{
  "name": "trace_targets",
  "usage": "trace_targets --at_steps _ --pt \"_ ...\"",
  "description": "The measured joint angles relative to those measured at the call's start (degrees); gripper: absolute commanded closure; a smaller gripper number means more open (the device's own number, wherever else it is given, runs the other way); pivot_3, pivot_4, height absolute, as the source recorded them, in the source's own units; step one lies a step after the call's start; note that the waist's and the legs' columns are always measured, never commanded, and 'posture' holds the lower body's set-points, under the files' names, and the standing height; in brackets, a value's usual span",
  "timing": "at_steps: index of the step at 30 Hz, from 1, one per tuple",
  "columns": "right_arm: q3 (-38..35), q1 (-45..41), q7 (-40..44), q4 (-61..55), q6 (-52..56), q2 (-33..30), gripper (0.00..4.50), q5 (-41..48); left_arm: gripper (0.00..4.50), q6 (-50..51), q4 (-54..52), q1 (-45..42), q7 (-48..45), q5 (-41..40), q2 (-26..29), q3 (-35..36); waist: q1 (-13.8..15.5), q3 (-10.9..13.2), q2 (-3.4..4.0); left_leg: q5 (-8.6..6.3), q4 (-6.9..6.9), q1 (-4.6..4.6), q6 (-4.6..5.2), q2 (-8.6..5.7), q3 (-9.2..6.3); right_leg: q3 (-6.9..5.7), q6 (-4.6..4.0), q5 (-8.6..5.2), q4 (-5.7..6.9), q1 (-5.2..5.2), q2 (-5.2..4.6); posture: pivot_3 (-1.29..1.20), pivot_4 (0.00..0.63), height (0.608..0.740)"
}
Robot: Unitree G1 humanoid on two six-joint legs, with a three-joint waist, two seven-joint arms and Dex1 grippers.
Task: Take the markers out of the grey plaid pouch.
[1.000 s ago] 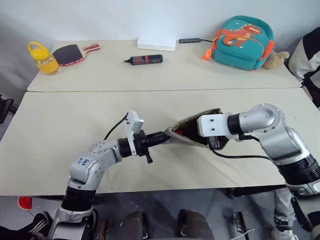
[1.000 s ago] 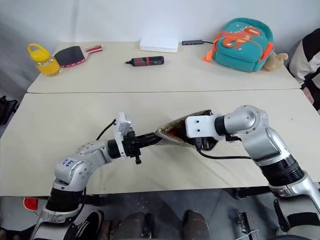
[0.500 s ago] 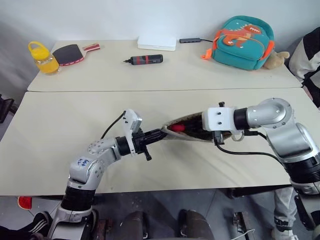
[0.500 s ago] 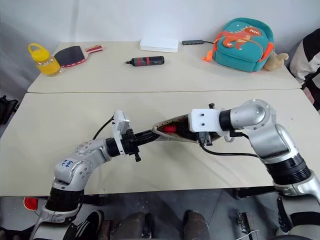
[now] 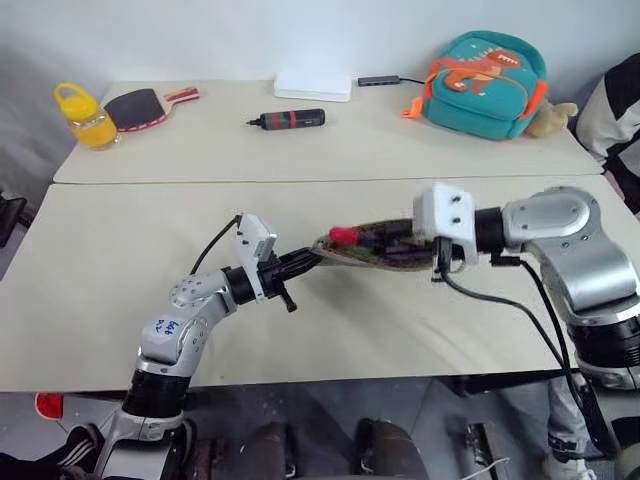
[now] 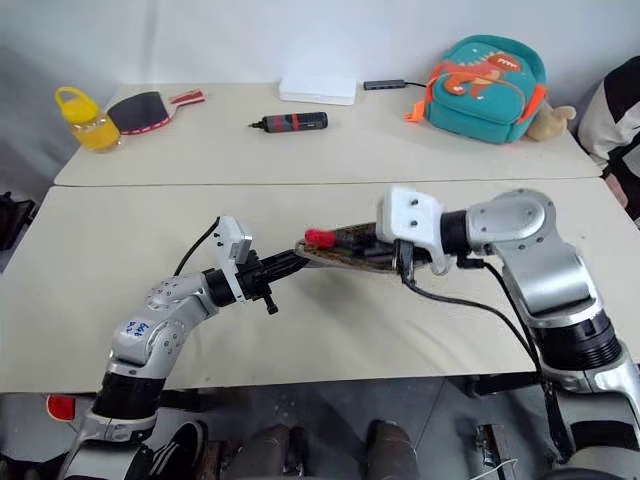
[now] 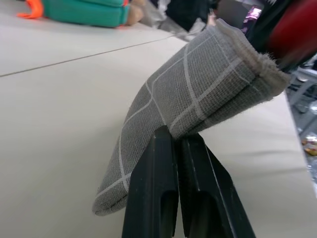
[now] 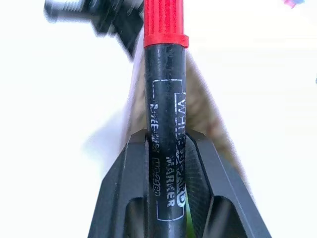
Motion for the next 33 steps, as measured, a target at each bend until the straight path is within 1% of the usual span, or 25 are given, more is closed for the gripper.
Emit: trace_targets --at_steps 3,6,10,12,15,18,20,23,24,25,29,33 --pt "-2.94 -0.71 -0.06 1.74 -0.07 -2.34 3.75 0.99 4.5 0.19 -0.01 0.27 -0.09 -0.15 0.92 1.91 0.03 0.0 0.0 -0.01 -0.04 0.0 0.01 -0.01 -0.01 -0.01 0.01 0.0 -0.02 0.01 0.0 0.0 0.15 0.74" --pt "-4.78 -0.83 -0.42 7.47 -1.31 -5.22 3.75 0.42 4.5 1.3 -0.03 1.08 -0.67 -0.92 2.47 3.61 -0.21 0.0 0.0 -0.01 -0.07 0.01 0.01 -0.02 0.04 0.0 0.01 0.0 -0.02 -0.01 0.0 0.0 0.15 0.74" --pt "-4.33 -1.46 -4.29 18.14 -7.81 -9.19 3.75 -6.96 4.5 4.19 -0.21 2.79 -0.9 -4.25 3.6 7.39 -0.41 0.0 0.0 0.0 -0.1 0.06 0.0 0.0 0.08 0.02 0.01 0.0 -0.01 -0.02 0.01 0.0 0.15 0.74" --pt "-2.64 0.08 -6.53 22.61 -12.23 -9.28 3.75 -11.11 4.5 5.48 -0.34 2.88 -0.9 -5.77 3.69 8.53 -0.38 0.0 0.0 0.0 -0.1 0.08 0.0 0.01 0.09 0.02 0.01 0.0 0.0 0.0 0.01 0.0 0.15 0.74" --pt "1.58 4.09 -10.15 30.19 -17.99 -7.35 3.75 -16.62 4.5 6.42 -0.43 3.12 -0.91 -6.74 3.97 9.32 -0.35 0.0 0.0 0.0 -0.1 0.06 0.0 -0.02 0.12 0.04 0.01 0.0 -0.02 -0.01 0.0 0.0 0.15 0.74" --pt "4.65 6.18 -11.82 36.29 -22.12 -4.49 3.75 -19.42 4.5 6.98 -0.75 3.55 -0.94 -6.81 4.31 9.33 -0.46 0.04 0.08 0.02 -0.12 0.06 -0.03 -0.02 0.13 0.05 0.01 0.0 0.0 -0.04 0.02 0.0 0.15 0.74" --pt "5.05 6.27 -11.92 38.35 -24.17 -4.12 3.75 -20.17 4.5 7.08 -0.98 3.73 -0.94 -6.94 4.31 9.33 -0.46 0.05 0.09 0.02 -0.11 0.07 -0.03 -0.01 0.13 0.05 0.01 0.0 0.0 -0.04 0.02 0.0 0.15 0.74" --pt "4.81 5.86 -10.99 39.4 -24.02 -4.11 3.75 -20.17 4.5 7.45 -1.31 3.87 -0.9 -7.04 4.31 9.34 -0.45 0.05 0.09 0.02 -0.09 0.07 -0.03 0.02 0.11 0.05 0.01 0.0 0.0 0.0 0.04 0.0 0.15 0.74" --pt "4.54 5.85 -10.43 39.49 -23.67 -4.11 3.17 -19.94 4.5 7.46 -1.46 3.9 -0.88 -7.04 4.31 9.34 -0.44 0.05 0.09 0.02 -0.09 0.08 -0.03 0.02 0.11 0.06 0.01 0.0 0.0 0.0 0.04 0.0 0.15 0.74" --pt "4.4 5.84 -9.76 39.49 -23.32 -4.11 2.91 -19.64 4.5 7.46 -1.57 3.9 -0.86 -7.04 4.31 9.34 -0.43 0.05 0.09 0.02 -0.09 0.08 -0.03 0.02 0.1 0.05 0.01 0.0 0.0 0.01 0.04 0.0 0.15 0.74" --pt "3.75 5.57 -8.48 38.99 -21.79 -4.12 1.54 -18.84 4.5 7.46 -2.16 3.93 -0.85 -7.04 4.31 9.34 -0.37 0.05 0.09 0.02 -0.08 0.08 -0.03 0.02 0.09 0.06 0.01 0.0 -0.01 0.02 0.03 0.0 0.15 0.74" --pt "1.23 6.35 -6.09 34.14 -16.08 -4.01 1.54 -14.15 4.5 7.46 -2.34 3.99 -0.87 -7.03 4.31 9.28 -0.37 0.05 0.09 0.02 -0.08 0.07 -0.03 0.02 0.09 0.06 0.01 0.0 -0.02 0.0 0.03 0.0 0.15 0.74"
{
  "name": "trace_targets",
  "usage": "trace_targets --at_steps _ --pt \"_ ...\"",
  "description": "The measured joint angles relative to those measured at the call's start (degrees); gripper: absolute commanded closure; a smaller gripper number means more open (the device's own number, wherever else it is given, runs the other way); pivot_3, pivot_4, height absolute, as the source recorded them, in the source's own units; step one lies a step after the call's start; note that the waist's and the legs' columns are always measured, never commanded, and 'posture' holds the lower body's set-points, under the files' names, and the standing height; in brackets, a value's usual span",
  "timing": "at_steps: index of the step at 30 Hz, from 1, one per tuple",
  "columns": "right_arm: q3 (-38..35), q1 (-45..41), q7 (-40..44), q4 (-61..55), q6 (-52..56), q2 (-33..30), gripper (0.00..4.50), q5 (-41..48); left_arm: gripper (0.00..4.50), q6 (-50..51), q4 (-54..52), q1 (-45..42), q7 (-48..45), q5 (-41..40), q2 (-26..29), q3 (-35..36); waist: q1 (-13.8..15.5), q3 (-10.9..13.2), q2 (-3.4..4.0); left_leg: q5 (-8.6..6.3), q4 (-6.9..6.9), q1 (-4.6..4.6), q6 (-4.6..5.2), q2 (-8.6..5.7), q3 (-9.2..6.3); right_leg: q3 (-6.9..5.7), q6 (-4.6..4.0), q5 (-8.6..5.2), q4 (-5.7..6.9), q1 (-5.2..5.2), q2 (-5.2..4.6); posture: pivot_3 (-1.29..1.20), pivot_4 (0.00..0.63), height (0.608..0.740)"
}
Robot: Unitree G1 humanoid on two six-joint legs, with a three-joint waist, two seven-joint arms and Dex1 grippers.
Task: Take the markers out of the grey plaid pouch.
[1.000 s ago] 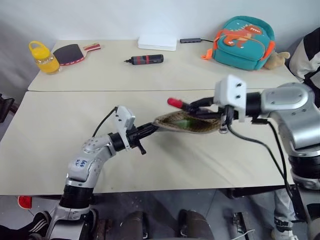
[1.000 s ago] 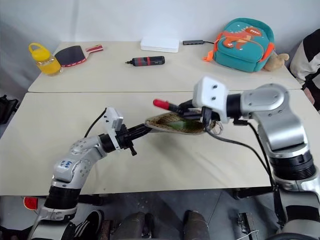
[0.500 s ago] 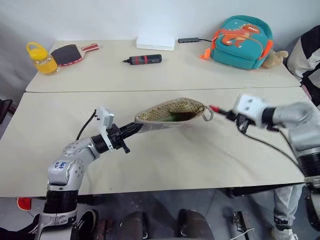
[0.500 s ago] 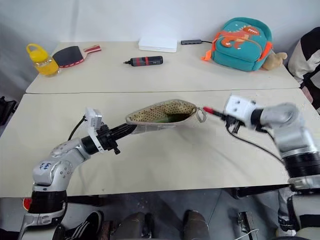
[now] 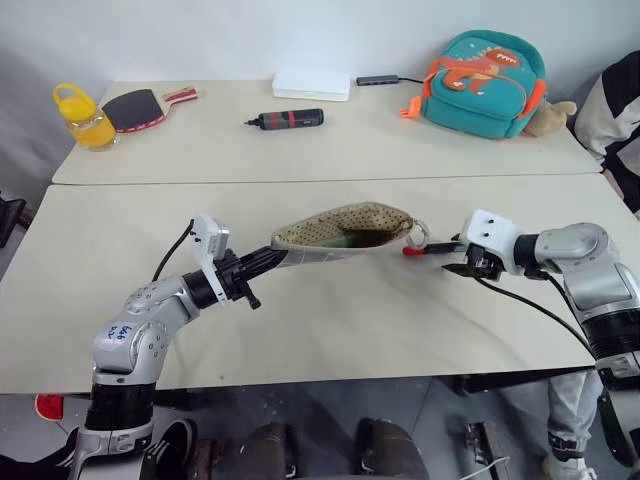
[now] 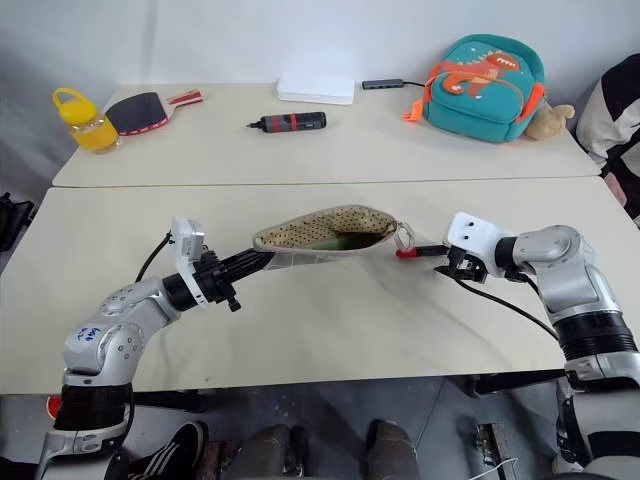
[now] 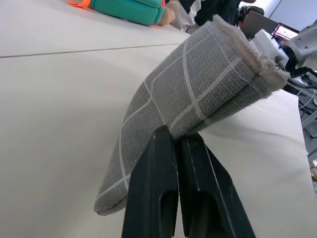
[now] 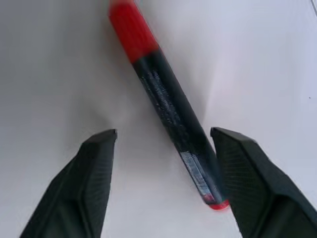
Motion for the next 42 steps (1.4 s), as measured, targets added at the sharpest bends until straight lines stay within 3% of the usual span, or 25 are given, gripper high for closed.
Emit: trace_targets --at_steps 7,11,14,16,20,21,26,29,42 --pt "-8.9 -4.52 0.32 -12.92 9.94 -0.16 1.54 10.43 4.5 0.06 -0.1 0.04 -0.06 -0.01 -0.23 -0.2 0.03 0.0 0.0 0.0 0.0 0.0 0.0 0.01 -0.01 0.0 0.0 0.0 0.0 -0.01 0.0 0.0 0.15 0.74" --pt "-10.37 -9.12 -3.23 -22.58 16.69 6.19 1.54 16.69 4.5 0.28 -0.14 -0.19 -0.06 -0.02 -1.17 -1.59 -0.1 -0.01 0.01 -0.01 -0.03 0.03 -0.03 0.05 -0.02 0.0 -0.01 0.0 0.09 -0.04 0.01 0.0 0.15 0.74" --pt "-8.51 -9.19 -5.49 -30.32 21.45 12.63 2.15 21.95 4.5 0.38 -0.18 -0.34 -0.02 -0.02 -2.24 -2.72 0.0 -0.01 0.01 -0.02 -0.03 0.0 -0.03 0.02 -0.05 -0.02 -0.01 0.0 0.13 -0.07 0.01 0.0 0.15 0.74" --pt "-7.19 -8.98 -7.16 -33.99 23.63 15.74 2.86 23.88 4.5 0.47 -0.22 -0.34 0.09 -0.02 -2.32 -2.88 0.23 -0.01 0.01 -0.02 -0.02 -0.03 -0.03 -0.01 -0.1 -0.04 0.0 0.0 0.13 -0.07 0.0 0.0 0.15 0.74" --pt "-1.37 -4.84 -8.02 -38.86 23.42 15.06 4.3 22.12 4.5 0.57 -0.31 -0.33 0.17 -0.02 -2.42 -2.95 0.6 -0.07 -0.1 -0.03 0.0 -0.06 0.0 -0.06 -0.16 -0.03 0.02 0.01 0.08 -0.01 -0.01 0.0 0.15 0.74" --pt "0.84 -3.26 -7.95 -38.8 22.64 13.87 4.46 20.21 4.5 0.6 -0.36 -0.33 0.18 -0.02 -2.46 -2.98 0.61 -0.06 -0.1 -0.03 0.0 -0.07 0.01 -0.07 -0.13 -0.02 0.02 0.01 0.04 -0.01 -0.01 0.0 0.15 0.74" --pt "7.12 -1.54 -7.17 -34.51 14.12 6.87 4.46 9.05 4.5 1.15 -0.64 -0.34 0.2 -0.02 -2.44 -3.55 0.01 -0.06 -0.11 -0.01 0.0 -0.02 0.0 -0.08 -0.03 0.01 0.02 0.01 0.06 -0.05 0.01 0.0 0.15 0.74" --pt "9.2 -2.26 -6.67 -31.29 9.73 6.46 4.46 4.37 4.5 2.14 -0.92 -0.37 0.13 -0.1 -2.31 -3.86 -0.31 -0.06 -0.1 0.0 -0.04 0.0 -0.03 -0.06 0.0 0.03 0.0 0.0 0.07 -0.07 0.04 0.0 0.15 0.74" --pt "16.88 -10.08 8.06 -22.9 3.21 3.57 4.46 -3.36 4.5 15.08 -2.7 -3.25 -1.96 -8.04 -1.58 -5.59 0.04 -0.05 -0.11 0.01 0.0 -0.03 -0.03 -0.01 -0.08 0.01 0.0 0.0 0.04 -0.02 0.03 0.0 0.15 0.74"
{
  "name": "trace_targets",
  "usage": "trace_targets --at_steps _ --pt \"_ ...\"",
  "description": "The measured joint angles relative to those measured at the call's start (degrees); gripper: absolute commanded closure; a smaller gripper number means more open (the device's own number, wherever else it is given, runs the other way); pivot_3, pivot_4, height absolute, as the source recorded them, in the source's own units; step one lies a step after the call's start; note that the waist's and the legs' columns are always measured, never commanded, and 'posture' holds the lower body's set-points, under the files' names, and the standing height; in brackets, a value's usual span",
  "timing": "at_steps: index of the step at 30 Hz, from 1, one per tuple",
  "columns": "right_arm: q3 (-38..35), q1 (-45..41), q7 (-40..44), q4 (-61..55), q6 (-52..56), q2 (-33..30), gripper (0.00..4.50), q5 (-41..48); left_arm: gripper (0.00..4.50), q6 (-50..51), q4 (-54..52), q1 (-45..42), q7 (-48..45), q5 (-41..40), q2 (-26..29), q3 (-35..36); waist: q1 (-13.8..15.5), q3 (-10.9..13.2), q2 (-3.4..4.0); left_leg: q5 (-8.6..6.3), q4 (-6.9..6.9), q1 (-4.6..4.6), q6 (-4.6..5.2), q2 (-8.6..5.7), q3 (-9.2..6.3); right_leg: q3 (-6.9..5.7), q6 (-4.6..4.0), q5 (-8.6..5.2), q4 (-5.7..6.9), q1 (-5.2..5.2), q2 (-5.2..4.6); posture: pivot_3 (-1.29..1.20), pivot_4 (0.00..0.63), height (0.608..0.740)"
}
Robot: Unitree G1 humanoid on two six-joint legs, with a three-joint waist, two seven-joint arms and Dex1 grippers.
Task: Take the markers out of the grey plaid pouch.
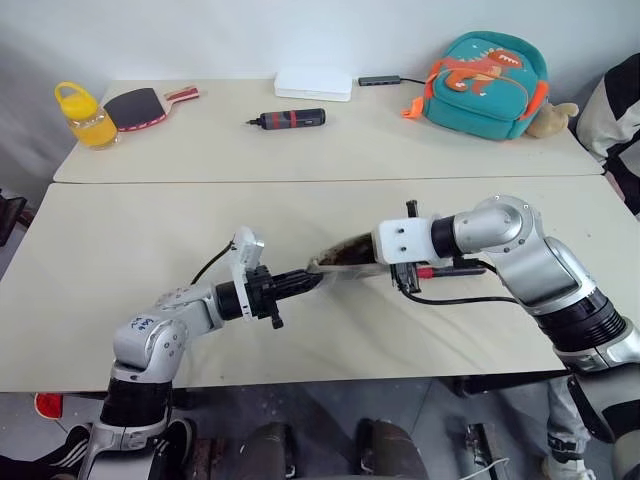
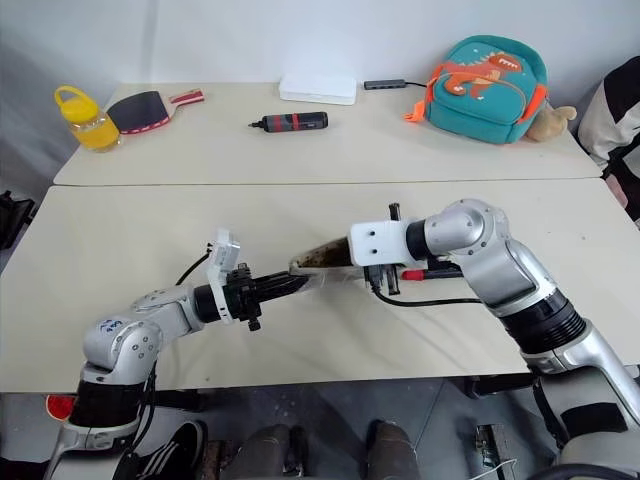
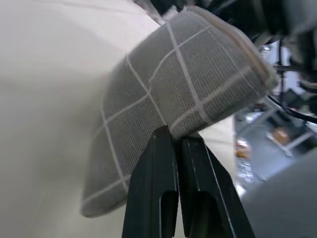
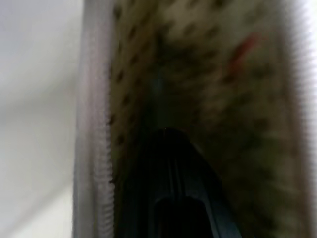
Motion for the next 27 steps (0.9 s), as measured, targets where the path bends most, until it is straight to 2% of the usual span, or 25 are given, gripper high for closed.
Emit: trace_targets --at_steps 3,8,17,20,22,27 --pt "-0.03 -2.32 2.13 1.61 0.23 -0.16 4.46 -0.95 4.5 1.02 0.25 -0.66 0.07 -1.16 -0.23 0.42 -0.21 0.0 0.0 0.0 0.0 0.06 0.0 0.02 0.01 0.01 0.0 0.0 0.04 0.01 0.01 0.0 0.15 0.74" --pt "2.42 -3.19 2.39 3.54 1.09 3.86 4.46 -4.09 4.5 2.29 4.78 -0.7 0.85 -3.26 -1.64 3.39 -0.54 0.0 0.0 0.02 -0.03 0.08 -0.04 0.01 0.0 0.0 -0.02 -0.01 0.09 0.0 0.05 0.0 0.15 0.74" --pt "4.91 -7.69 -1.29 12.75 -1.11 9.81 4.46 -11.18 4.5 2.08 9.59 -2.02 0.66 -2.89 -0.79 3.51 -0.75 0.0 0.0 0.02 0.0 0.06 -0.04 0.01 -0.01 0.01 -0.02 -0.01 0.13 0.0 0.03 0.0 0.15 0.74" --pt "4.84 -7.81 -1.15 13.52 -1.01 10.17 3.87 -11.17 4.5 1.86 10.1 -2.12 0.69 -2.89 -0.9 3.68 -0.88 0.0 0.0 0.02 -0.01 0.07 -0.04 -0.01 -0.01 0.01 -0.02 -0.01 0.14 0.0 0.03 0.0 0.15 0.74" --pt "4.84 -7.8 -0.73 13.49 -1.19 10.16 3.26 -11.17 4.5 1.2 10.55 -2.1 0.66 -2.71 -0.93 3.65 -1.0 0.0 0.0 0.02 -0.01 0.07 -0.04 -0.02 -0.01 0.01 -0.02 -0.01 0.15 0.0 0.03 0.0 0.15 0.74" --pt "4.84 -7.01 0.15 12.86 -2.3 10.12 3.26 -11.19 4.5 0.2 11.21 -1.9 0.34 -2.38 -1.28 3.5 -1.33 0.0 0.0 0.02 -0.01 0.07 -0.04 -0.01 -0.03 0.01 -0.02 -0.01 0.18 0.0 0.03 0.0 0.15 0.74"
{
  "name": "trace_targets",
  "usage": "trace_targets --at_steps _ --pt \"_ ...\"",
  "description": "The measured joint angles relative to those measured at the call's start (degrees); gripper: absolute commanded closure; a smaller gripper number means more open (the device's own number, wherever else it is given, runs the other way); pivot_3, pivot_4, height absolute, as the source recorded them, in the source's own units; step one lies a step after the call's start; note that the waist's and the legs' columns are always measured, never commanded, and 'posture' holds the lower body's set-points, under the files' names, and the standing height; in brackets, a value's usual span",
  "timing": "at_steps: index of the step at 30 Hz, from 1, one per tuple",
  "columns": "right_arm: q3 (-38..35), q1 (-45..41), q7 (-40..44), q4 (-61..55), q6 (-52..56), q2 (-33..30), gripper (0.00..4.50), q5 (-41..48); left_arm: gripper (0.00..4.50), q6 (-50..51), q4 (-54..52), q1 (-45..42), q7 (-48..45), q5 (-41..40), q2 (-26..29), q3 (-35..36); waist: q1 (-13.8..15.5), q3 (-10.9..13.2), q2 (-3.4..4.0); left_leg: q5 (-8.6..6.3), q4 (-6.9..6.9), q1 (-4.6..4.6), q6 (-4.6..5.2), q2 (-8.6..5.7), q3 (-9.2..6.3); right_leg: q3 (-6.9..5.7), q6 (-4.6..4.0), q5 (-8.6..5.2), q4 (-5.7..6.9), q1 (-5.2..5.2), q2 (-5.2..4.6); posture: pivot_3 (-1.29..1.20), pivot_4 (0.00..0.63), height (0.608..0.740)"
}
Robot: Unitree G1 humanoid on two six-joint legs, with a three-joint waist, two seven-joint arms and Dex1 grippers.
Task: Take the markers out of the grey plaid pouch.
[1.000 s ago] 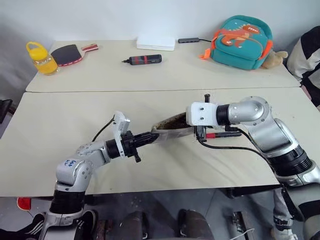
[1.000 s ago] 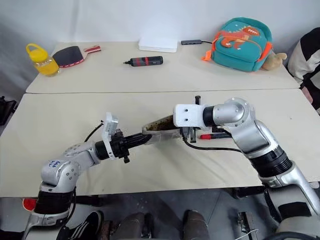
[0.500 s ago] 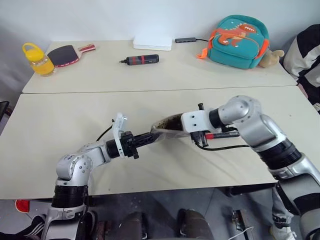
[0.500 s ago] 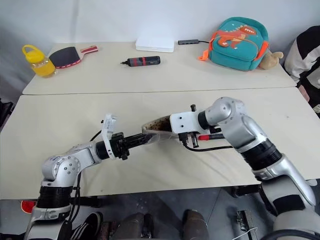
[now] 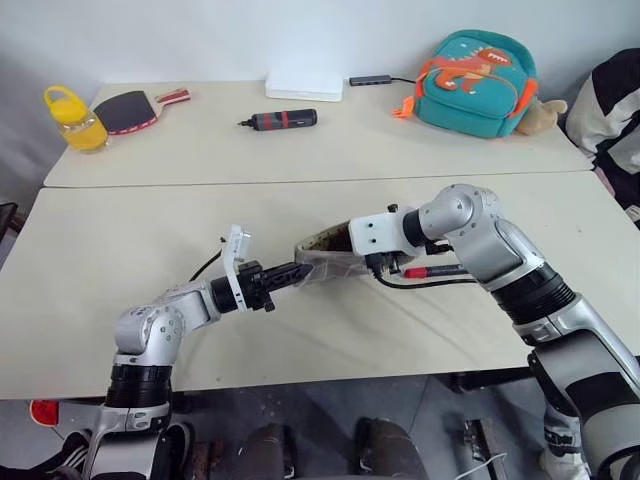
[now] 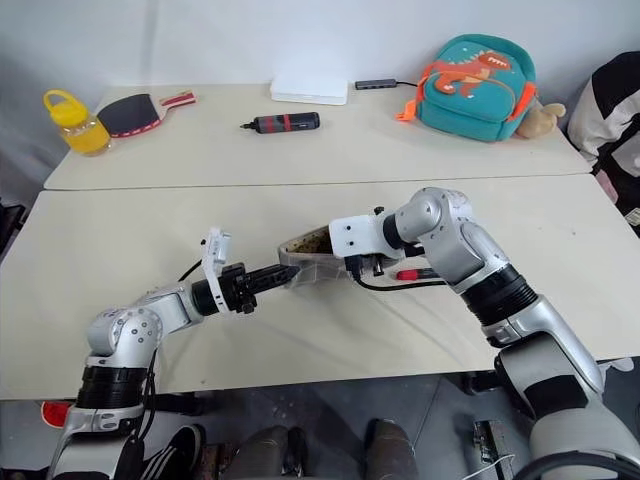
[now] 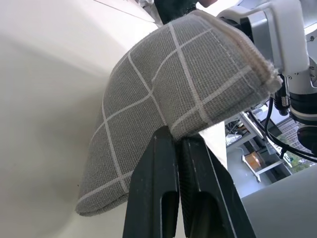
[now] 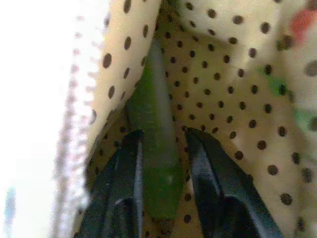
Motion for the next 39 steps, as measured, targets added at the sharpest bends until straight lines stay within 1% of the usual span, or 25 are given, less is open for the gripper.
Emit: trace_targets --at_steps 8,12,15,17,22,34,37,39 --pt "0.0 0.61 -0.58 1.08 -2.34 0.46 3.26 -1.44 4.5 -1.04 -0.01 0.51 -0.18 0.5 0.0 -0.24 -0.1 0.0 0.0 0.0 0.0 0.01 -0.01 0.02 0.0 0.01 0.0 0.0 0.01 0.0 0.0 0.0 0.15 0.74" --pt "-0.03 1.39 0.4 1.38 -0.83 1.19 3.26 -1.63 4.5 -1.43 -0.19 0.95 -0.14 0.66 -0.05 -0.73 -0.12 0.0 0.0 0.0 0.0 0.04 -0.01 0.02 0.01 0.01 0.0 0.0 0.05 0.0 0.0 0.0 0.15 0.74" --pt "-0.11 1.4 1.22 1.31 1.03 1.74 2.68 -1.48 4.5 -1.58 -0.27 1.06 -0.02 0.73 -0.06 -0.76 -0.13 0.0 0.0 0.0 0.01 0.06 -0.01 0.04 0.01 0.03 0.0 0.0 0.09 0.0 0.0 0.0 0.15 0.74" --pt "-0.1 1.48 1.12 1.26 1.2 1.97 2.06 -1.56 4.5 -1.61 -0.26 1.06 0.2 0.87 -0.06 -0.76 -0.14 0.0 0.0 0.01 0.02 0.06 -0.02 0.04 0.01 0.04 0.0 0.0 0.09 0.0 0.0 0.0 0.15 0.74" --pt "0.05 1.49 -1.22 2.08 -1.35 2.35 2.06 -3.34 4.5 -1.69 -0.56 1.16 0.43 0.92 -0.19 -0.8 -0.15 0.0 0.0 0.01 0.02 0.06 -0.02 0.04 0.02 0.05 -0.01 0.0 0.11 0.0 0.0 0.0 0.15 0.74" --pt "-0.02 1.68 -2.2 4.72 -2.79 4.21 2.06 -4.42 4.5 -1.71 -1.89 1.72 1.01 0.94 -0.87 -0.86 -0.22 0.0 0.0 0.01 0.01 0.09 -0.03 0.05 0.02 0.05 -0.01 -0.01 0.12 0.01 0.0 0.0 0.15 0.74" --pt "-0.06 1.72 -2.51 5.45 -3.26 4.5 2.63 -4.47 4.5 -1.8 -1.91 1.81 1.05 1.02 -1.23 -0.86 -0.22 0.0 0.0 0.01 0.02 0.12 -0.03 0.05 0.02 0.06 -0.01 -0.01 0.14 0.04 0.0 0.0 0.15 0.74" --pt "-0.14 1.91 -2.69 5.89 -3.38 4.82 3.29 -4.47 4.5 -1.85 -2.0 1.87 1.07 1.07 -1.48 -0.95 -0.21 0.0 0.0 0.01 0.02 0.12 -0.03 0.05 0.02 0.06 -0.01 -0.01 0.14 0.04 0.0 0.0 0.15 0.74"
